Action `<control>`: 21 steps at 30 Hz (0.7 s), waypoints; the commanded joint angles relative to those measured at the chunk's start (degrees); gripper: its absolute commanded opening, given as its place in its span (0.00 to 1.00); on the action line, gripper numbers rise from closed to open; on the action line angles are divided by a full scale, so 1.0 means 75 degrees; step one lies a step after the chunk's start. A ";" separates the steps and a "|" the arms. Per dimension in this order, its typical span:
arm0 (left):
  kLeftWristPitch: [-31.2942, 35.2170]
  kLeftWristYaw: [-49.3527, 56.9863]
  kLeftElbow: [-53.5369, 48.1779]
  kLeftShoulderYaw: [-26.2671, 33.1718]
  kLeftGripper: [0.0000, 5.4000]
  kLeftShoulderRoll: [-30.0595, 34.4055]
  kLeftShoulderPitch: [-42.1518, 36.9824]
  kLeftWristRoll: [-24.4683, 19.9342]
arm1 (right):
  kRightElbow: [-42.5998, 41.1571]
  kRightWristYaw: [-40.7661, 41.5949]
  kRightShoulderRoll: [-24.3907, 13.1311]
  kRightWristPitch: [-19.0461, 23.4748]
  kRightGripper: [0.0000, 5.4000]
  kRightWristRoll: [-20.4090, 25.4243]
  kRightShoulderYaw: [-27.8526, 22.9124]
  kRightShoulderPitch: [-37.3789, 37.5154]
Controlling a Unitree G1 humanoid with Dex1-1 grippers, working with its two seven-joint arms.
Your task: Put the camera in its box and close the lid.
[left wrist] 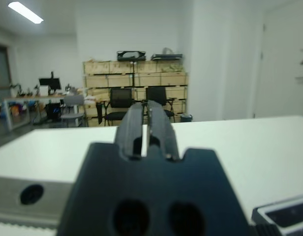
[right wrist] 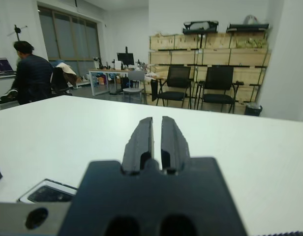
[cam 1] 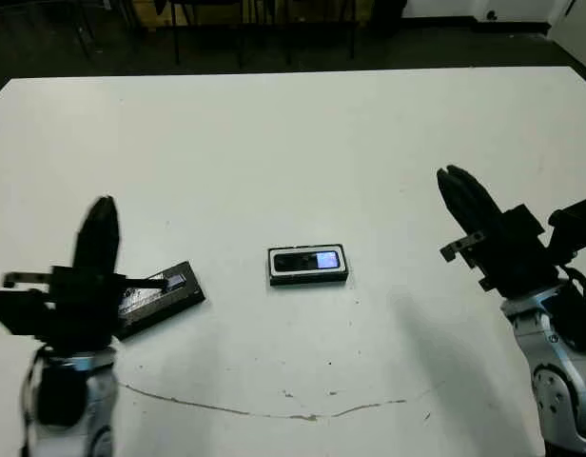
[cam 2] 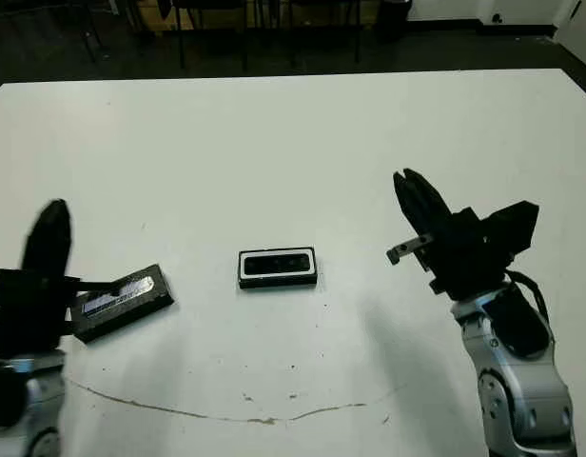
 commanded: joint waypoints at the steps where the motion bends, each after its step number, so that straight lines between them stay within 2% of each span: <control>1: 0.0832 -0.0824 -0.0328 0.0629 0.06 0.1162 0.0231 -0.0609 | 0.0273 -0.0039 -0.0023 0.0001 0.00 -0.0033 -0.0174 0.0130; 5: 0.1889 -0.1556 -0.0582 0.1263 0.18 0.2326 0.0150 -0.1465 | 0.0423 -0.0024 0.0040 0.0168 0.00 0.0320 -0.0445 0.0185; 8: 0.2796 -0.1975 -0.0635 0.1370 0.29 0.3024 -0.0013 -0.1963 | 0.0487 0.0032 0.0019 0.0196 0.00 0.0520 -0.0537 0.0218; 15: 0.3555 -0.4119 0.0454 0.0638 0.53 0.4380 -0.0912 -0.2415 | 0.0246 -0.0328 0.0078 0.0384 0.00 0.0434 -0.0471 0.0368; 21: 0.3585 -0.6125 0.1765 -0.0142 0.73 0.4713 -0.1918 -0.2765 | 0.0245 -0.0269 0.0078 0.0612 0.00 0.0627 -0.0369 0.0356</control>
